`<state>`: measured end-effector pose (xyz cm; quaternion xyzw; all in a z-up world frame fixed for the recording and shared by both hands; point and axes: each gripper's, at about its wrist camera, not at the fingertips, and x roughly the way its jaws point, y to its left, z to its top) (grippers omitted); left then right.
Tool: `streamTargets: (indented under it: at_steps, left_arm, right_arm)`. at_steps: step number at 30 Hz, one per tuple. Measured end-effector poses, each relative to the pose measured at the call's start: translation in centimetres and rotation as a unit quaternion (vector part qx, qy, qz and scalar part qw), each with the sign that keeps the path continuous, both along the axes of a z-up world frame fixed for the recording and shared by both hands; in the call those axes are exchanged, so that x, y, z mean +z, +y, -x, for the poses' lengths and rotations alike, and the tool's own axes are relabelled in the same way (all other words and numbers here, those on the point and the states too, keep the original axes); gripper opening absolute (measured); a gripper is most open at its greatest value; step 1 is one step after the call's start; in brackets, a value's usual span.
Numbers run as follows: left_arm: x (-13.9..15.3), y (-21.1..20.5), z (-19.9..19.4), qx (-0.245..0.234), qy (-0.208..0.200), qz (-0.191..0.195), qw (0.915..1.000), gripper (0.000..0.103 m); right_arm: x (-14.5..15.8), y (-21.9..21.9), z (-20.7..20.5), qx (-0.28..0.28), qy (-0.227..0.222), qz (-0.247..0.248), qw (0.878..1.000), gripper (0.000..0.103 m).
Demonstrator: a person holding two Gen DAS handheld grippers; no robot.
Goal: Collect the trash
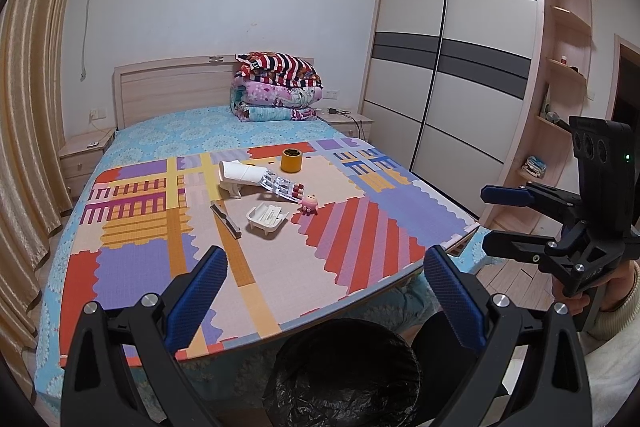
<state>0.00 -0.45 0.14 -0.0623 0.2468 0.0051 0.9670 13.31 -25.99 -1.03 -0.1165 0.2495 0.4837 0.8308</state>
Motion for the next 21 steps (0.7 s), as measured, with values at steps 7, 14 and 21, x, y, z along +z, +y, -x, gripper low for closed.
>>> streamTargets:
  at_steps: [7,14,21]
  left_arm:
    - [0.22,-0.1,0.03,-0.002,-0.001,-0.002,1.0,0.095]
    - [0.38,-0.18,0.0,-0.003,-0.001,-0.004,1.0,0.095]
    - [0.34,-0.19,0.01,-0.003,-0.002,-0.003,1.0,0.095]
  right_arm:
    - [0.02,-0.05,-0.06,0.001,0.0,0.0,1.0,0.1]
    - [0.05,0.01,-0.01,0.001,0.0,-0.001,1.0,0.1]
    - [0.05,-0.02,-0.05,0.002,0.001,-0.001,1.0,0.1]
